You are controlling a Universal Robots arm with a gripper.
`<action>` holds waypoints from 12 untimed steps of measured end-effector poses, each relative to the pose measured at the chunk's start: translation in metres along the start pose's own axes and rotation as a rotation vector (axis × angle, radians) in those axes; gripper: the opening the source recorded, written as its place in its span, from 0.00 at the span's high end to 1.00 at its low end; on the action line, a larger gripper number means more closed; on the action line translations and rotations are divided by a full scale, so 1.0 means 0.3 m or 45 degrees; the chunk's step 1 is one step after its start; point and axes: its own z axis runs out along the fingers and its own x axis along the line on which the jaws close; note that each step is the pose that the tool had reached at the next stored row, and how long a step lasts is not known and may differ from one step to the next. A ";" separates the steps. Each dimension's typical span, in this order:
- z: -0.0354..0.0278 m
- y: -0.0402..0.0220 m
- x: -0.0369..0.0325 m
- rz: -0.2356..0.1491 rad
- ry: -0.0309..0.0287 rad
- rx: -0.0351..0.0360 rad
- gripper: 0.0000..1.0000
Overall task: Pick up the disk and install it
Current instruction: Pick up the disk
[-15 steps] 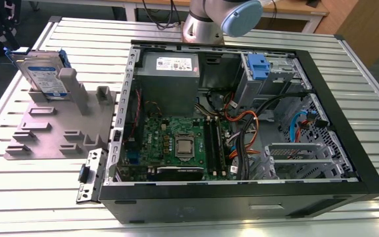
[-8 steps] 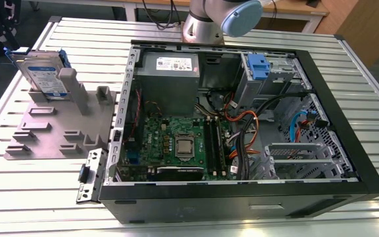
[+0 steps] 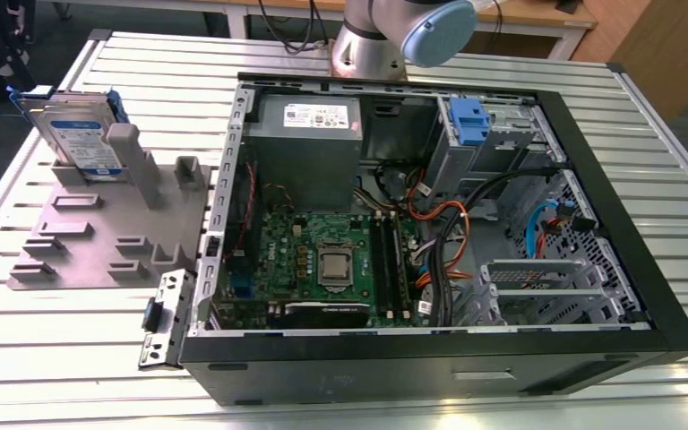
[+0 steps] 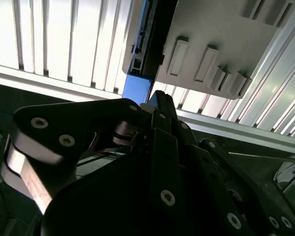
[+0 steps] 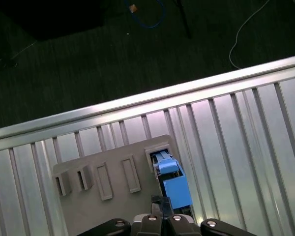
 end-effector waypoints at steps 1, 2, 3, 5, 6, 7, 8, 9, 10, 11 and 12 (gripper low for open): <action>0.000 0.001 0.000 0.000 -0.0118 0.0069 0.89; 0.000 0.001 0.000 -0.001 -0.0248 0.0118 0.89; 0.000 0.001 0.001 -0.001 -0.0322 0.0159 0.89; 0.000 0.001 0.000 -0.001 -0.0337 0.0169 0.89; 0.000 0.001 0.001 -0.001 -0.0338 0.0171 0.89; 0.000 0.001 0.001 -0.001 -0.0339 0.0172 0.89; 0.000 0.001 0.001 -0.001 -0.0339 0.0172 0.89; 0.000 0.001 0.001 -0.001 -0.0338 0.0173 0.89; 0.000 0.001 0.001 -0.001 -0.0339 0.0173 0.89; 0.000 0.001 0.001 -0.001 -0.0339 0.0173 0.89; 0.000 0.001 0.001 -0.001 -0.0339 0.0173 0.89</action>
